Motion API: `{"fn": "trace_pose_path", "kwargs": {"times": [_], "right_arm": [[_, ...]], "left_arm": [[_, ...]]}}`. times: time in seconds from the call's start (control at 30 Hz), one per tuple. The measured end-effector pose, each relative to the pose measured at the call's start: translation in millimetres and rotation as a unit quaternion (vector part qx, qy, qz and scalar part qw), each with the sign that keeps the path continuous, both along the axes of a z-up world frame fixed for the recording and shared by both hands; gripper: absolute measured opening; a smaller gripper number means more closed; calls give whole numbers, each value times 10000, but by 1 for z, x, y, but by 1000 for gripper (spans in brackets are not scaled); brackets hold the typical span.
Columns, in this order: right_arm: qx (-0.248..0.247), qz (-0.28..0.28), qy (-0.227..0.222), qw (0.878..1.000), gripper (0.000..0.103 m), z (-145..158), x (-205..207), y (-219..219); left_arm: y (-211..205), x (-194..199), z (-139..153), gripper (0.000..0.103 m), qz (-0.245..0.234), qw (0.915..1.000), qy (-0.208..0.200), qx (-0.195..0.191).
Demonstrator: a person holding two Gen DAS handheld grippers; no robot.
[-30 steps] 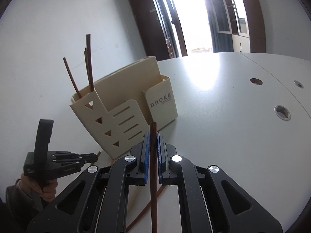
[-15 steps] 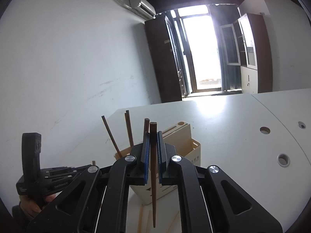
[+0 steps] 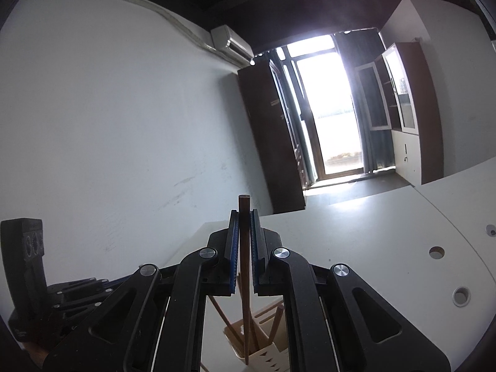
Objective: Organize utensils
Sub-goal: 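Lift both held chopsticks and lower them upright into the cream holder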
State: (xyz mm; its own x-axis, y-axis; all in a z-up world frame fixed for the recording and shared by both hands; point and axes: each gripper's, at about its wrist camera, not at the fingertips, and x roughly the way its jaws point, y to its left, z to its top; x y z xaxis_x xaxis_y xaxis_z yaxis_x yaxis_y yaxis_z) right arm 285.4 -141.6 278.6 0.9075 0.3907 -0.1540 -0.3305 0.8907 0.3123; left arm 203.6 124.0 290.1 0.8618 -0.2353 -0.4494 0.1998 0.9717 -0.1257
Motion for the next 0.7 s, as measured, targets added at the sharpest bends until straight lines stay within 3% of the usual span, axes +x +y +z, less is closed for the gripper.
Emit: {"fn": "trace_pose_path", "kwargs": {"times": [0.17,0.37,0.47,0.7], "right_arm": [[64,-242,-75,9997,8,-4,14,4],[-132,-471,143,9987,8,-35,22,3],[-189,-544,195,9982,8,-46,29,-1],[380,-272,449,9979,8,-82,52,-7]], "left_arm": [[-16,14,7,6,7,9999,-100,-34],[-48,48,-22,6,-410,9979,464,-175],[-66,55,-26,6,-475,9981,387,88],[-72,72,-28,6,-228,9992,288,186]]}}
